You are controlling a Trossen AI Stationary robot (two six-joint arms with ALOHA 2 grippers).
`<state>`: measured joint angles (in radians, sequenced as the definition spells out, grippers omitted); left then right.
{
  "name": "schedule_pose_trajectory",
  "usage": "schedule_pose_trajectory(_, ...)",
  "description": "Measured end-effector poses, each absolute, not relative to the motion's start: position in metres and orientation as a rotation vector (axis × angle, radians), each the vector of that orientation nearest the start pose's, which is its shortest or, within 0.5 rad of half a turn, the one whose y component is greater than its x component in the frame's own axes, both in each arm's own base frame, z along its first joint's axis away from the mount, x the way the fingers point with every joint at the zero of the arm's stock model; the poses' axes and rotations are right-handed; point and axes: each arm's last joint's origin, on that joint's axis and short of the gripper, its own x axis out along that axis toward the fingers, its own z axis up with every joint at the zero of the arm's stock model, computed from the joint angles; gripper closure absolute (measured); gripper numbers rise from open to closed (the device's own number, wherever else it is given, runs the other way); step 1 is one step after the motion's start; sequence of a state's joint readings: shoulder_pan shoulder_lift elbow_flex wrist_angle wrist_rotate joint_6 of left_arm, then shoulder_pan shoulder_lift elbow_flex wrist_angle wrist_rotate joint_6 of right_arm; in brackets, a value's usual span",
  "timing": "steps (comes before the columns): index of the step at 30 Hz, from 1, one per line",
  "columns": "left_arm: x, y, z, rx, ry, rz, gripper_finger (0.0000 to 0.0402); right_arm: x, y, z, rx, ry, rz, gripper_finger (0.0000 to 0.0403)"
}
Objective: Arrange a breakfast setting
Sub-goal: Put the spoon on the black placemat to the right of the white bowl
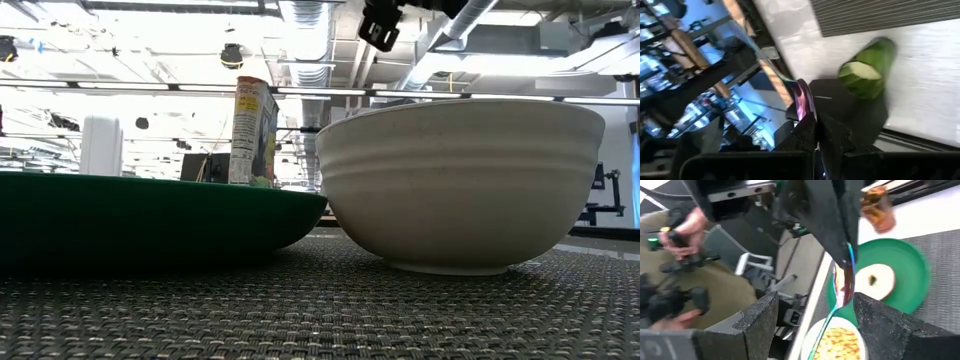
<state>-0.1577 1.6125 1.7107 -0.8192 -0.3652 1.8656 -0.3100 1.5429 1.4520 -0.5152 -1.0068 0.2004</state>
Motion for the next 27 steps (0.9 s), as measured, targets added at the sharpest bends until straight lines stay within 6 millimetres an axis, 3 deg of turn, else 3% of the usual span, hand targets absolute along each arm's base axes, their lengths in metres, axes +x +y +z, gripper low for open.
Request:
schedule_pose_trajectory(6, 0.343, -0.044, 0.387, 1.958, 0.660, -0.520, 0.0401, 0.321, -0.085, 0.356, 0.537, 0.552, 0.573, 0.0117)
schedule_pose_trajectory(12, 0.346, -0.041, 0.390, 1.952, 0.629, -0.479, 0.0401, 0.324, -0.072, 0.354, 0.453, 0.569, 0.554, 0.0117)
schedule_pose_trajectory(19, 0.346, -0.041, 0.390, 1.989, 0.618, -0.499, 0.0401, 0.325, -0.070, 0.353, 0.456, 0.580, 0.531, 0.0119)
schedule_pose_trajectory(27, 0.346, -0.041, 0.390, 2.005, 0.616, -0.505, 0.0401, 0.325, -0.070, 0.353, 0.465, 0.587, 0.509, 0.0178)
